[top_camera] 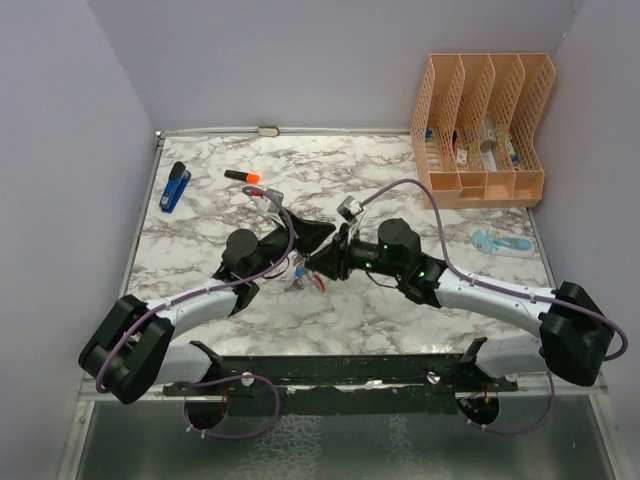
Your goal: Put the keys on the keyring
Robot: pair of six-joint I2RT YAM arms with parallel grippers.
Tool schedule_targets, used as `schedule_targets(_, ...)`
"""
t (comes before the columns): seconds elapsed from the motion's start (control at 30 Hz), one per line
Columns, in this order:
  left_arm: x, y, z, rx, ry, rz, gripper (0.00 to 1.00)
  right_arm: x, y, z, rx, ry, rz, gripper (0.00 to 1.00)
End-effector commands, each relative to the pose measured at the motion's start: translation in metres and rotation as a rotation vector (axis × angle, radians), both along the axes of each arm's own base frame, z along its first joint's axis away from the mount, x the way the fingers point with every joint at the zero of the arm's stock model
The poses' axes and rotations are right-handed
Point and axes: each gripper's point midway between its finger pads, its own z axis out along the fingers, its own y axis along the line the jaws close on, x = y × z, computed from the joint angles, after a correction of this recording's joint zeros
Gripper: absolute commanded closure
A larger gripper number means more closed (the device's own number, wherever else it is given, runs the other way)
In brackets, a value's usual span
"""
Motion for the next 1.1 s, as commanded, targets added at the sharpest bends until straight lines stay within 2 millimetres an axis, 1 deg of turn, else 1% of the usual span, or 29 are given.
schedule_targets(0.0, 0.001, -0.002, 0.021, -0.038, -0.074, 0.005, 1.00, -0.046, 0.013, 0.052, 0.132, -0.034, 0.202, 0.72)
schedule_targets(0.03, 0.000, -0.001, 0.023, -0.043, -0.077, 0.003, 1.00, -0.045, 0.009, 0.053, 0.128, -0.035, 0.183, 0.68)
schedule_targets(0.1, -0.001, -0.001, 0.030, -0.049, -0.091, -0.006, 1.00, -0.041, 0.000, 0.053, 0.109, -0.042, 0.129, 0.54)
schedule_targets(0.13, -0.002, -0.001, 0.031, -0.045, -0.092, -0.008, 1.00, -0.037, -0.006, 0.052, 0.094, -0.051, 0.095, 0.53)
schedule_targets(0.17, -0.002, 0.000, 0.032, -0.037, -0.092, -0.005, 1.00, -0.035, -0.011, 0.052, 0.082, -0.062, 0.066, 0.56)
schedule_targets(0.2, -0.002, 0.001, 0.032, -0.029, -0.093, -0.001, 1.00, -0.032, -0.017, 0.051, 0.070, -0.072, 0.035, 0.58)
schedule_targets(0.27, 0.001, 0.006, 0.028, -0.010, -0.082, 0.025, 1.00, -0.020, -0.029, 0.052, 0.047, -0.088, -0.058, 0.57)
schedule_targets(0.33, 0.012, 0.015, 0.023, 0.015, -0.062, 0.064, 1.00, -0.013, -0.038, 0.052, 0.019, -0.110, -0.112, 0.58)
schedule_targets(0.37, 0.021, 0.023, 0.020, 0.035, -0.046, 0.089, 1.00, -0.011, -0.042, 0.051, 0.003, -0.109, -0.132, 0.56)
schedule_targets(0.4, 0.032, 0.034, 0.021, 0.053, -0.038, 0.118, 1.00, -0.011, -0.043, 0.049, -0.014, -0.120, -0.128, 0.51)
schedule_targets(0.43, 0.043, 0.045, 0.022, 0.076, -0.033, 0.147, 1.00, -0.012, -0.042, 0.046, -0.032, -0.125, -0.116, 0.50)
schedule_targets(0.47, 0.055, 0.058, 0.026, 0.113, -0.041, 0.180, 1.00, -0.012, -0.042, 0.039, -0.059, -0.118, -0.108, 0.50)
schedule_targets(0.5, 0.068, 0.073, 0.024, 0.172, -0.022, 0.224, 1.00, -0.012, -0.040, 0.031, -0.090, -0.100, -0.099, 0.50)
schedule_targets(0.53, 0.080, 0.088, 0.031, 0.214, -0.041, 0.273, 0.99, -0.013, -0.039, 0.023, -0.123, -0.082, -0.085, 0.50)
schedule_targets(0.6, 0.096, 0.120, 0.036, 0.303, -0.037, 0.347, 0.90, -0.016, -0.034, 0.002, -0.187, -0.036, -0.043, 0.50)
schedule_targets(0.67, 0.106, 0.151, 0.044, 0.360, -0.031, 0.409, 0.81, -0.022, -0.025, -0.017, -0.241, 0.019, 0.022, 0.52)
schedule_targets(0.77, 0.111, 0.191, 0.048, 0.440, 0.014, 0.455, 0.70, -0.033, -0.013, -0.047, -0.307, 0.119, 0.109, 0.54)
schedule_targets(0.87, 0.108, 0.220, 0.049, 0.532, 0.041, 0.482, 0.61, -0.045, 0.001, -0.073, -0.384, 0.169, 0.159, 0.54)
schedule_targets(0.97, 0.102, 0.241, 0.051, 0.616, 0.052, 0.519, 0.51, -0.052, 0.014, -0.089, -0.469, 0.174, 0.171, 0.52)
schedule_targets(1.0, 0.102, 0.249, 0.052, 0.637, 0.061, 0.538, 0.48, -0.053, 0.014, -0.099, -0.521, 0.185, 0.162, 0.50)
schedule_targets(1.07, 0.102, 0.264, 0.052, 0.674, 0.091, 0.567, 0.44, -0.051, 0.016, -0.113, -0.595, 0.198, 0.144, 0.47)
